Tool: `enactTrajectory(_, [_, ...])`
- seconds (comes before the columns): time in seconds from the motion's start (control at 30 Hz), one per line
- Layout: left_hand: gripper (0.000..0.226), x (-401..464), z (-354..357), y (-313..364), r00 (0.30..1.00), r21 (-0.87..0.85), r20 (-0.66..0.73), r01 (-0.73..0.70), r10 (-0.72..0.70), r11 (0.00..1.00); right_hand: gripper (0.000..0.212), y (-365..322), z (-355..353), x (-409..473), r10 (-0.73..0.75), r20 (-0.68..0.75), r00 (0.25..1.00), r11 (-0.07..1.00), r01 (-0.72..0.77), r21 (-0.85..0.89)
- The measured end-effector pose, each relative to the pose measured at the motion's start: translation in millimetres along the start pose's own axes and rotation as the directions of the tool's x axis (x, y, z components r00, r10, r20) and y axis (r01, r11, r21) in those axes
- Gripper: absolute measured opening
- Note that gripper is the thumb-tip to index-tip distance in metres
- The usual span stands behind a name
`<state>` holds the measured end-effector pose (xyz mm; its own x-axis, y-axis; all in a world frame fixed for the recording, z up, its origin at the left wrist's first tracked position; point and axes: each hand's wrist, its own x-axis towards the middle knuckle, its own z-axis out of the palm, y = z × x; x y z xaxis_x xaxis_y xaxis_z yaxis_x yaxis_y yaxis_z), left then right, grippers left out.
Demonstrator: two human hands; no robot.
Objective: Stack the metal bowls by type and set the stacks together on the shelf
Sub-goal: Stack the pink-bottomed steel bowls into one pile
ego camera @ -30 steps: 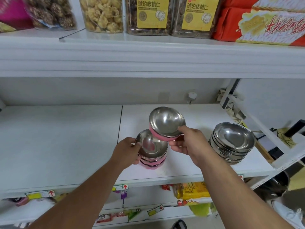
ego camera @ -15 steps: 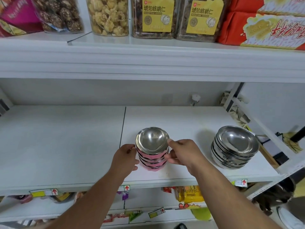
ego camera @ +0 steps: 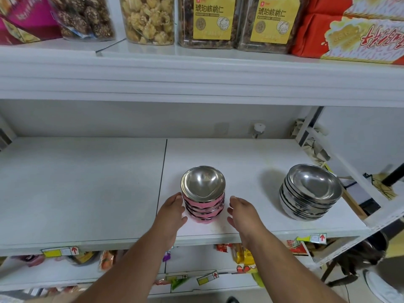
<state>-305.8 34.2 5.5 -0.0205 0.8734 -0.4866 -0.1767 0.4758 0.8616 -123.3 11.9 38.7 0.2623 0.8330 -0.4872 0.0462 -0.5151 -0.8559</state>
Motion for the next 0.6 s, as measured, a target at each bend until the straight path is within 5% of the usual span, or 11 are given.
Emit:
enactTrajectory(0.33, [0.028, -2.5, 11.1, -0.9, 0.996, -0.169, 0.058, 0.073, -0.064, 0.983, 0.038, 0.3, 3.4, 25.4, 0.086, 0.159, 0.983, 0.980, -0.112, 0.164])
enactTrajectory(0.6, [0.028, -12.1, 8.0, 13.1, 0.997, -0.148, -0.082, -0.009, -0.003, 0.989, 0.036, -3.3, 12.8, 37.2, 0.045, 0.276, 0.960, 0.979, -0.097, 0.179])
